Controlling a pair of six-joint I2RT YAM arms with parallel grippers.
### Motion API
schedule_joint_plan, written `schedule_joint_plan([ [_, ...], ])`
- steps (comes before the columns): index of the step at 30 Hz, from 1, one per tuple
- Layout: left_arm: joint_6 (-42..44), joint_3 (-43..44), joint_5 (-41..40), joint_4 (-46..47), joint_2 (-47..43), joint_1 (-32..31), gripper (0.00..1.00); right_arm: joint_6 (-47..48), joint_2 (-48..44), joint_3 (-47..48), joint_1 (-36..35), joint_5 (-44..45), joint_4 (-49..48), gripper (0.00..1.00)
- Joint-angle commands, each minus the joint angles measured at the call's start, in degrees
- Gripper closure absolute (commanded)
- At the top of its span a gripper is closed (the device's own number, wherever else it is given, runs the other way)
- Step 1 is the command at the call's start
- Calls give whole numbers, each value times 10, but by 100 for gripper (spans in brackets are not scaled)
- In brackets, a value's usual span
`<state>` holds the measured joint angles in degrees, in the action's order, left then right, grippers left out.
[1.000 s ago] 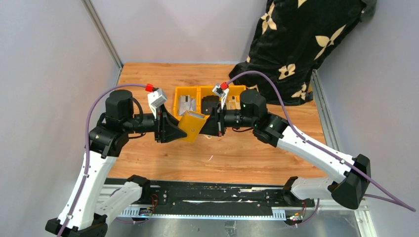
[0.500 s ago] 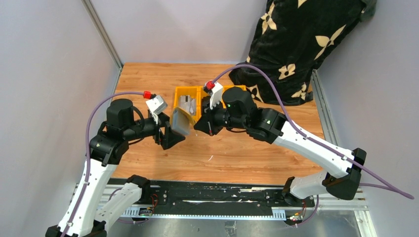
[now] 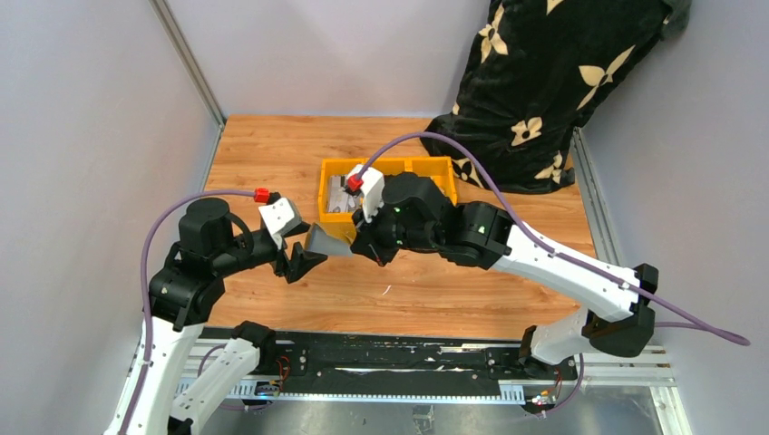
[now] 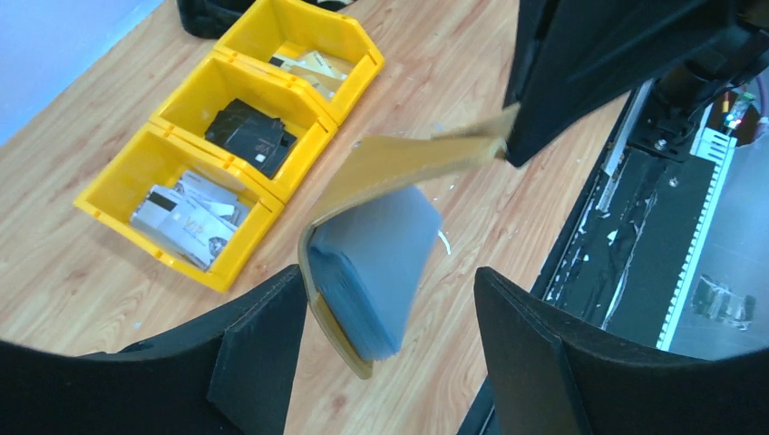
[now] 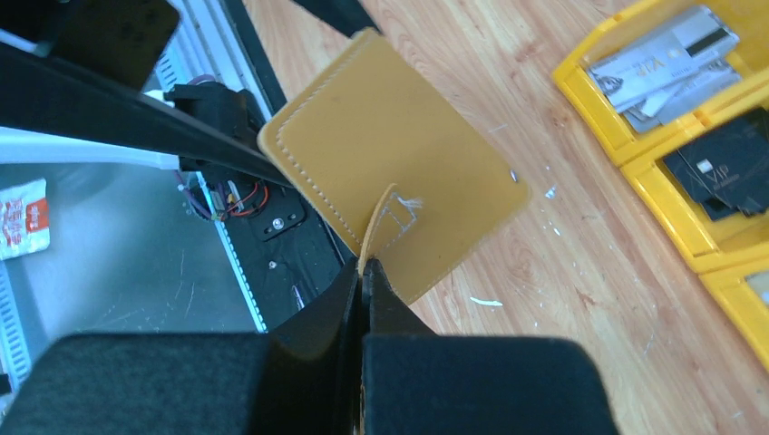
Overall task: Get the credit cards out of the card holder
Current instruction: Open the card holder.
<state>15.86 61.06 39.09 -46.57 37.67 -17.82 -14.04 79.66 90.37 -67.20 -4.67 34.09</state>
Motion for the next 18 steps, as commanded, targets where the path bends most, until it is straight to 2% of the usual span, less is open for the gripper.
schedule_joint_plan([
  [1, 31, -8, 5, -4, -8, -3, 29, 53, 34, 61, -38, 21, 51, 100],
  [7, 47, -9, 13, -4, -20, -3, 35, 75, 71, 106, -67, 14, 82, 100],
  [12, 132, -8, -6, -33, -62, -3, 35, 87, 77, 124, -72, 12, 104, 100],
  [18, 223, -18, 91, -94, -95, -3, 28, 98, 80, 140, -73, -23, 104, 100],
])
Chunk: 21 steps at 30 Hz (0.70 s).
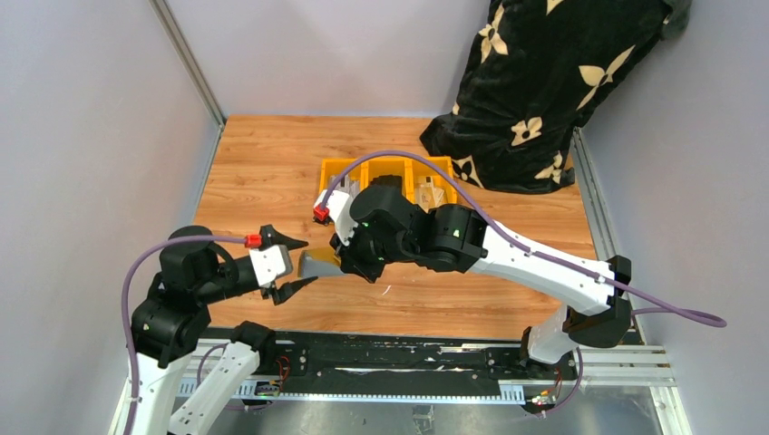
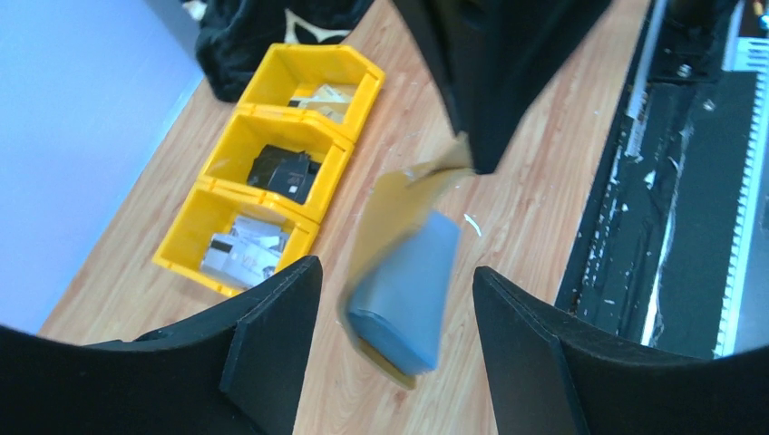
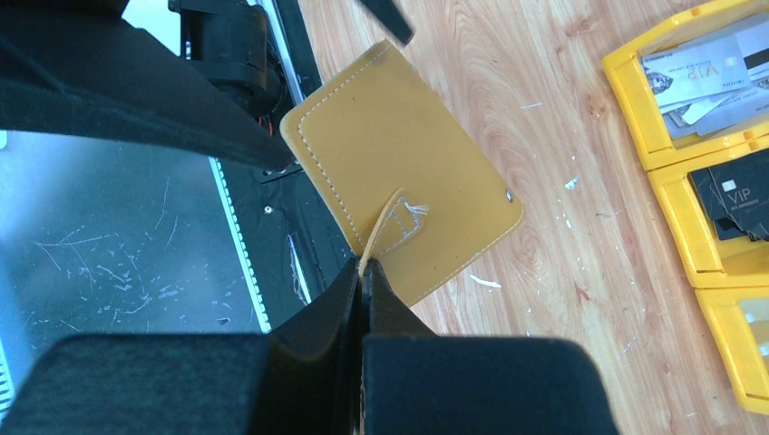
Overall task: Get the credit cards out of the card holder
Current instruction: Open the card holder.
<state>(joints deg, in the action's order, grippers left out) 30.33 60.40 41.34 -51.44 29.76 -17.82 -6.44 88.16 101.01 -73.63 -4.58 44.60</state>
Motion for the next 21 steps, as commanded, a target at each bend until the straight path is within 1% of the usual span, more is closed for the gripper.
schedule_joint_plan([
  [1, 88, -17, 86, -45, -22, -3, 29, 24, -5, 36, -10, -32, -1, 100],
  [4, 117, -21, 113, -45, -33, -2, 30, 28, -3, 40, -11, -63, 0, 100],
  [8, 136, -11, 111, -45, -31, -3, 36, 44, -2, 38, -14, -100, 5, 100],
  [10, 144, -4, 110, -45, -27, -3, 41, 52, 1, 44, -15, -110, 14, 100],
  [11, 145, -1, 112, -45, -23, -3, 46, 54, 5, 48, -15, -112, 17, 100],
  [13, 139, -1, 121, -45, -19, -3, 53, 56, 11, 57, -16, -115, 19, 100],
  [17, 144, -15, 151, -45, -25, -3, 62, 61, 21, 75, -16, -134, 23, 100],
  [18, 147, -16, 152, -45, -25, -3, 67, 62, 22, 78, -16, -134, 24, 100],
  [20, 150, -14, 147, -45, -22, -3, 91, 62, 22, 83, -16, -126, 23, 100],
  [21, 149, -10, 144, -45, -18, -3, 100, 62, 21, 83, -15, -117, 21, 96],
])
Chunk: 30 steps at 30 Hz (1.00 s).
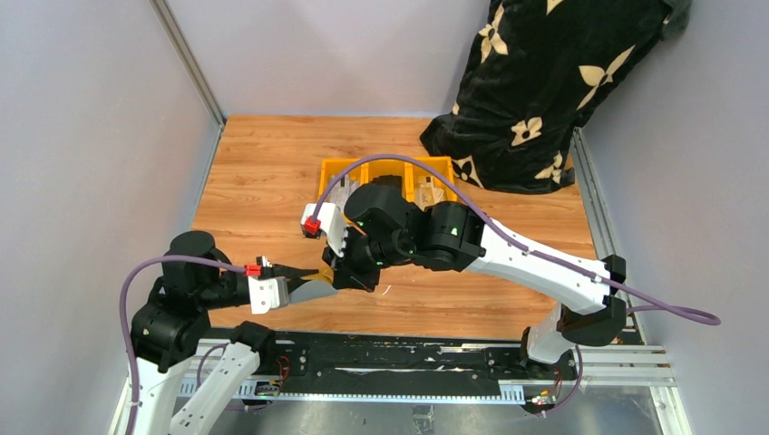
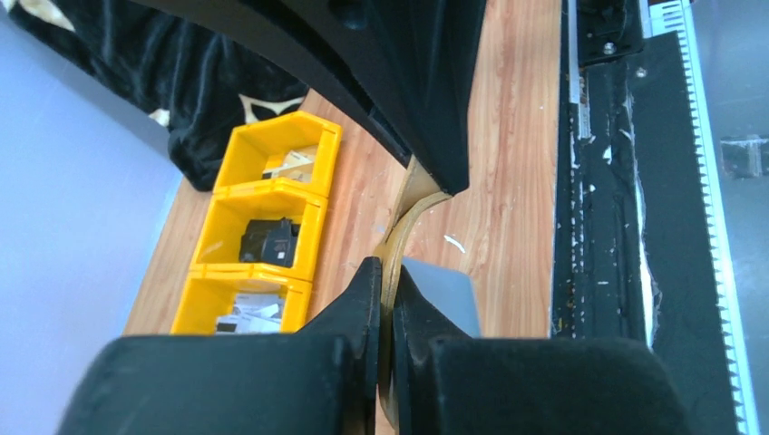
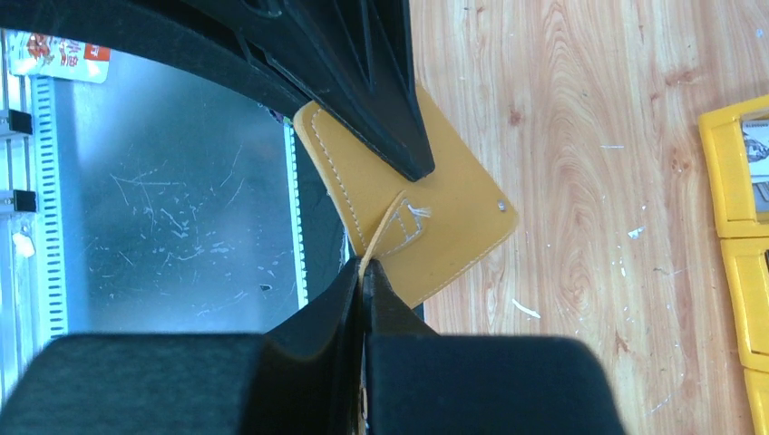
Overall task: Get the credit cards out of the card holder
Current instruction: Open the card holder.
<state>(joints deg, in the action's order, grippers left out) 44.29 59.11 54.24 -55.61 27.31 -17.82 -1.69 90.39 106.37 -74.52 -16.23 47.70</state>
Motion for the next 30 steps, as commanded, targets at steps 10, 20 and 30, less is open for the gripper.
schedule_joint_plan([
  [10, -275, 16, -20, 181, 23, -3, 100, 45, -157, -119, 4, 118, -195, 22],
  [20, -701, -19, 4, 450, 37, -3, 100, -32, -351, -403, 60, 19, -472, 21],
  [30, -842, -21, 52, 502, 49, -3, 100, -79, -293, -383, 97, -77, -534, 41],
])
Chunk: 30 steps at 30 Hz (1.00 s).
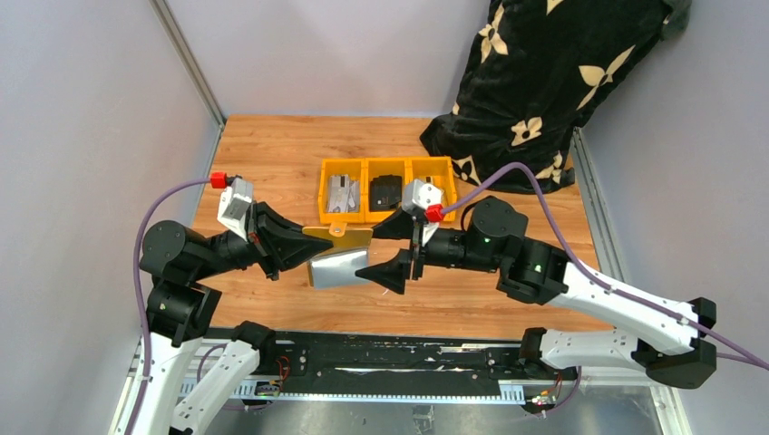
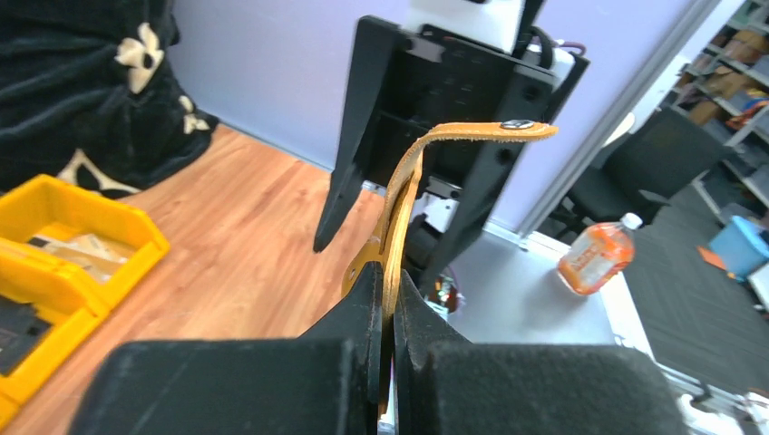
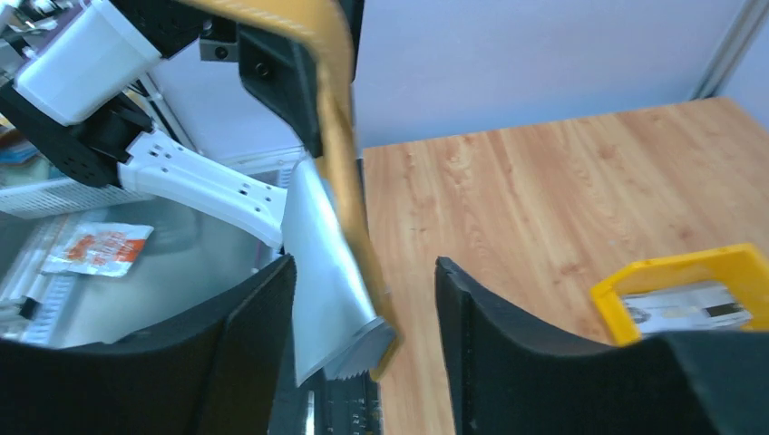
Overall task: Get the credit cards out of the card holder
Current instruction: Open the card holder.
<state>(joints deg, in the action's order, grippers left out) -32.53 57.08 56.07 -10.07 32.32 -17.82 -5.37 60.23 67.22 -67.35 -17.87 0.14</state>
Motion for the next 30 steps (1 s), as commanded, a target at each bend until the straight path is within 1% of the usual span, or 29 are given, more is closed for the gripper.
schedule_joint_plan([
  [1, -79, -2, 39, 46, -1, -3, 100, -50, 13, 9, 33, -76, -63, 47],
  [2, -82, -2, 47, 45, -1, -3, 100, -60, 16, 11, 41, -87, -66, 53],
  [3, -84, -3, 52, 42, -2, -3, 100, -73, 18, 12, 47, -99, -73, 61],
  [7, -83, -9, 72, 30, 0, -3, 100, -94, 13, 5, 61, -139, -86, 86],
  [8, -81, -11, 75, 25, 0, -3, 97, -96, 12, 5, 63, -149, -85, 93],
  [9, -75, -11, 77, 16, 1, -2, 87, -99, 10, 7, 64, -155, -81, 99],
  [10, -61, -9, 79, 4, 4, -3, 76, -101, 12, 10, 66, -162, -74, 100],
  [11, -45, -6, 77, -22, 6, -2, 60, -103, 15, 17, 67, -171, -63, 100],
  [12, -22, 1, 77, -48, 9, -3, 54, -103, 21, 26, 68, -180, -46, 100],
  [14, 28, 16, 80, -102, 19, -3, 50, -93, 42, 64, 69, -190, 22, 100],
  [17, 84, 32, 99, -160, 36, -3, 53, -70, 87, 136, 69, -203, 147, 100],
  [19, 104, 40, 104, -181, 44, -3, 56, -62, 118, 187, 68, -209, 204, 100],
  [21, 115, 44, 109, -188, 48, -3, 62, -57, 140, 216, 69, -212, 239, 100],
  [25, 107, 45, 112, -173, 50, -3, 88, -56, 155, 232, 69, -221, 251, 100],
  [26, 100, 46, 114, -165, 50, -3, 93, -56, 154, 230, 69, -221, 250, 100],
  [27, 93, 46, 118, -157, 50, -3, 94, -54, 153, 226, 69, -222, 250, 100],
  [28, 82, 46, 121, -150, 49, -3, 92, -53, 152, 226, 69, -223, 250, 100],
  [29, 73, 45, 128, -135, 48, -3, 87, -52, 151, 223, 69, -225, 250, 100],
  [30, 69, 46, 131, -131, 47, -3, 84, -51, 150, 222, 68, -227, 251, 100],
])
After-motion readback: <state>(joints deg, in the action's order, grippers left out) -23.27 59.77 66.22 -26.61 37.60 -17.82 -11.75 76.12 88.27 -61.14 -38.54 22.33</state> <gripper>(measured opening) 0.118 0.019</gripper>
